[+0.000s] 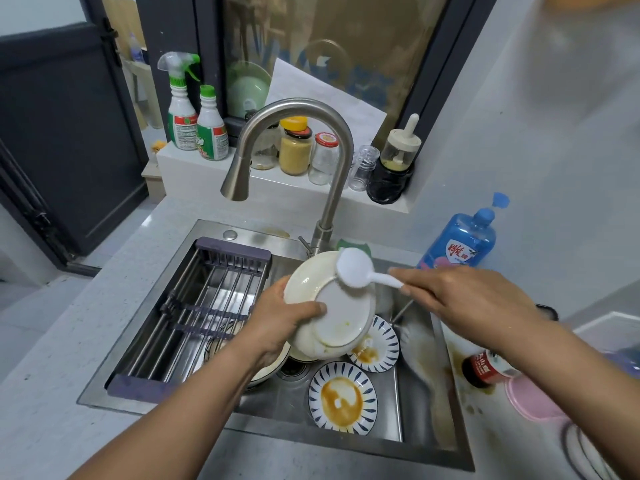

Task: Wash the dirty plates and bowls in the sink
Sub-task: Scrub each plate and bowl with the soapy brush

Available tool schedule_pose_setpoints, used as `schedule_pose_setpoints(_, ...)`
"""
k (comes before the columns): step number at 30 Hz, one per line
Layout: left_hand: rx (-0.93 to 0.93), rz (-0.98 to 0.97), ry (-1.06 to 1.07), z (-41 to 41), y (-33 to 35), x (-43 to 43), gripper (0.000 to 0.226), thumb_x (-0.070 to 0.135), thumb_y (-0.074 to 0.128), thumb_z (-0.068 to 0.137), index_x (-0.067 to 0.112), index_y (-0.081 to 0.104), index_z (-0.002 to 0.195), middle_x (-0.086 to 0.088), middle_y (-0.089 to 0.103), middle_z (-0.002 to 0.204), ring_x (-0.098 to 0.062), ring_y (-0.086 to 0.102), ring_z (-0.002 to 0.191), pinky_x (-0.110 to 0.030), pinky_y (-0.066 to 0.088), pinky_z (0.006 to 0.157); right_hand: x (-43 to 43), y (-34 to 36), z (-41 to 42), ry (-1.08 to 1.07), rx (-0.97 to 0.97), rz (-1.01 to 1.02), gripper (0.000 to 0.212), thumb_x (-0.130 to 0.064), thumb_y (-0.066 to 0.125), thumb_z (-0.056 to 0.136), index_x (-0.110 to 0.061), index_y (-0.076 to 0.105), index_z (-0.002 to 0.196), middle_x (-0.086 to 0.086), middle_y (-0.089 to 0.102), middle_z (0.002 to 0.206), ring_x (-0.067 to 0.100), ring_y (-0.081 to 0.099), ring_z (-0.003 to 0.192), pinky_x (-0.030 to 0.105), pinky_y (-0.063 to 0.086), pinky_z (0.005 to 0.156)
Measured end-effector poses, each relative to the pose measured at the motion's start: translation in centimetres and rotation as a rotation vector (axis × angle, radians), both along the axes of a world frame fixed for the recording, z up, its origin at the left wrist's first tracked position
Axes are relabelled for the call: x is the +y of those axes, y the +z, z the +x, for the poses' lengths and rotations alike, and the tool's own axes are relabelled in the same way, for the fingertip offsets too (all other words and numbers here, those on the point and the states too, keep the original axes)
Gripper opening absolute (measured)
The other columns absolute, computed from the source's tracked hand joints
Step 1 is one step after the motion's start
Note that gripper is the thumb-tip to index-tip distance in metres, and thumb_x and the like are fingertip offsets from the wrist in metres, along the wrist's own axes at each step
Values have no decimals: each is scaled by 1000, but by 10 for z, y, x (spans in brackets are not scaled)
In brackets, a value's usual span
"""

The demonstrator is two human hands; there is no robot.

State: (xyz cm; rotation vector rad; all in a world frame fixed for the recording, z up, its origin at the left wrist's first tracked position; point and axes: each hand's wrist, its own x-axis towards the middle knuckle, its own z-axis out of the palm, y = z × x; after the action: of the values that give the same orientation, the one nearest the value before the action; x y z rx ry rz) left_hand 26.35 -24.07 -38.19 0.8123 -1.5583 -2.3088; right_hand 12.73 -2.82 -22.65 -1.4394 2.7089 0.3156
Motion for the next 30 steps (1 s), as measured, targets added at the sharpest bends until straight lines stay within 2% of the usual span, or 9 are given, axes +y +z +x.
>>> schedule_pose_setpoints(3,9,21,-9,-3,-2,5,72,4,89,62,18,63,127,-8,76,111,-30,72,105,-52,59,93,-15,-3,11,98,60,-9,47,-65,20,102,-60,26,148,-13,65,119,19,62,104,37,51,78)
schedule_pose_setpoints(6,55,77,34,3,-3,-1,63,0,86,63,18,64,119,-11,76,110,-32,72,103,-52,59,89,-4,-4,-4,24,0,-44,42,-65,25,101,-68,27,143,-13,66,110,15,62,98,34,49,70)
schedule_pose_setpoints(10,93,112,49,8,-3,-8,62,3,84,59,18,64,116,-9,77,106,-32,73,103,-49,60,87,13,-7,-23,-100,-188,-41,38,-66,29,99,-75,30,136,-15,67,121,12,56,122,38,54,85)
schedule_pose_setpoints(14,56,-36,-91,6,-3,-6,61,-4,88,67,19,65,119,-9,76,109,-30,73,104,-48,61,86,-12,10,-16,-47,-236,-82,35,-60,36,102,-68,44,135,-22,54,72,-1,50,68,22,37,58)
schedule_pose_setpoints(16,80,-26,-117,5,-1,-8,65,-2,89,65,17,65,122,-10,76,111,-30,72,105,-45,61,84,-24,19,-16,-52,-265,-102,36,-59,38,102,-61,50,135,-19,52,67,1,48,63,25,37,58)
schedule_pose_setpoints(19,137,65,-62,5,1,-12,79,9,91,53,14,63,126,-14,74,116,-33,71,108,-43,60,83,-18,22,-26,-94,-334,-151,33,-56,42,101,-59,56,131,-13,62,75,6,53,63,27,43,61)
schedule_pose_setpoints(23,215,257,100,8,1,-20,72,1,81,64,12,59,131,-16,72,120,-34,70,112,-42,61,82,11,8,-40,-140,-366,-103,32,-68,34,95,-76,47,123,-10,68,91,9,61,81,33,53,74)
schedule_pose_setpoints(27,275,414,230,5,4,-17,68,-7,76,74,11,54,136,-16,72,123,-30,71,110,-42,62,81,21,-14,-24,-173,-357,-121,30,-60,40,99,-73,44,126,-29,59,87,3,56,86,23,45,75)
schedule_pose_setpoints(30,307,556,259,0,3,-6,63,-4,73,80,12,54,139,-18,70,126,-31,70,113,-45,62,83,17,-33,-10,-242,-413,-424,34,-50,53,99,-55,57,132,-36,58,79,-11,59,83,8,44,73)
